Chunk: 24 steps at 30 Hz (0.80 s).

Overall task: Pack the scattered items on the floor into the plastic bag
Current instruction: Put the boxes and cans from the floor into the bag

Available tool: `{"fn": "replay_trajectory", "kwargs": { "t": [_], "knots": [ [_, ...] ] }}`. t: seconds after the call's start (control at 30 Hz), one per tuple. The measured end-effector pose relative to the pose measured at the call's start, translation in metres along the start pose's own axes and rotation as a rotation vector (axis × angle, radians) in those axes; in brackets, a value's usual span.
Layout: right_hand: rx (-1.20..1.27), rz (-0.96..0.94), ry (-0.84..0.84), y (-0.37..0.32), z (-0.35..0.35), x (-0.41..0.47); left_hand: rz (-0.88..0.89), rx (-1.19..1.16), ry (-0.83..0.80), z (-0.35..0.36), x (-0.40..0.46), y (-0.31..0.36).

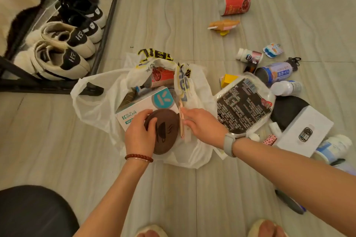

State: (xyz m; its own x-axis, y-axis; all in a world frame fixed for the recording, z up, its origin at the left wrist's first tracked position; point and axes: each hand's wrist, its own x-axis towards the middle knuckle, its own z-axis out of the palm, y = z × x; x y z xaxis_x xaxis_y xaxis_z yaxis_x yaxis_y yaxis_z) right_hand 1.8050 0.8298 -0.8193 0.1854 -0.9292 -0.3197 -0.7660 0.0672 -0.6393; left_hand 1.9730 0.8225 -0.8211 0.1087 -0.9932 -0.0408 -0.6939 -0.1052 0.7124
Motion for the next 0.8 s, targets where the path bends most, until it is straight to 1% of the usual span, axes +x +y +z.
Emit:
{"fn": "replay_trajectory", "kwargs": {
  "t": [0.07,0.1,0.13,0.17,0.2,0.27,0.3,0.37,0.43,0.47,0.57,0.63,0.67,0.7,0.73,0.8],
  "knots": [
    [-0.285,-0.049,0.020,0.008,0.000,-0.003,0.034,0.038,-0.012,0.004,0.001,0.000],
    [-0.354,-0.053,0.044,0.012,0.000,-0.006,0.056,0.059,-0.029,0.004,0.001,-0.001],
    [-0.374,-0.044,0.056,0.016,-0.001,-0.009,0.080,0.079,-0.052,0.005,-0.001,-0.001],
    [-0.356,-0.023,0.045,0.021,-0.001,-0.014,0.100,0.095,-0.079,0.006,-0.003,-0.002],
    [-0.287,0.018,0.016,0.026,0.000,-0.017,0.117,0.104,-0.110,0.007,-0.006,-0.003],
    [-0.077,0.106,-0.038,0.036,0.002,-0.023,0.140,0.096,-0.163,0.010,-0.012,-0.005],
    [-0.015,0.130,-0.047,0.039,0.002,-0.024,0.143,0.087,-0.176,0.012,-0.013,-0.006],
    [0.009,0.150,-0.008,0.041,0.001,-0.026,0.139,0.068,-0.171,0.013,-0.014,-0.005],
    [0.095,0.182,0.101,0.039,-0.004,-0.028,0.131,0.041,-0.147,0.013,-0.014,-0.001],
    [0.168,0.203,0.186,0.039,-0.009,-0.030,0.129,0.025,-0.138,0.014,-0.014,0.003],
    [0.400,0.259,0.536,0.040,-0.030,-0.038,0.164,-0.023,-0.115,0.020,-0.011,0.015],
    [0.454,0.304,0.785,0.044,-0.045,-0.043,0.171,-0.062,-0.107,0.027,-0.004,0.026],
    [0.459,0.326,0.874,0.045,-0.050,-0.046,0.179,-0.064,-0.121,0.031,0.000,0.032],
    [0.451,0.336,0.922,0.047,-0.054,-0.049,0.200,-0.041,-0.141,0.035,0.003,0.038],
    [0.423,0.337,0.923,0.049,-0.055,-0.053,0.241,0.032,-0.146,0.040,0.005,0.043],
    [0.306,0.327,0.834,0.057,-0.053,-0.060,0.381,0.303,-0.112,0.048,0.007,0.047]
  ]
}}
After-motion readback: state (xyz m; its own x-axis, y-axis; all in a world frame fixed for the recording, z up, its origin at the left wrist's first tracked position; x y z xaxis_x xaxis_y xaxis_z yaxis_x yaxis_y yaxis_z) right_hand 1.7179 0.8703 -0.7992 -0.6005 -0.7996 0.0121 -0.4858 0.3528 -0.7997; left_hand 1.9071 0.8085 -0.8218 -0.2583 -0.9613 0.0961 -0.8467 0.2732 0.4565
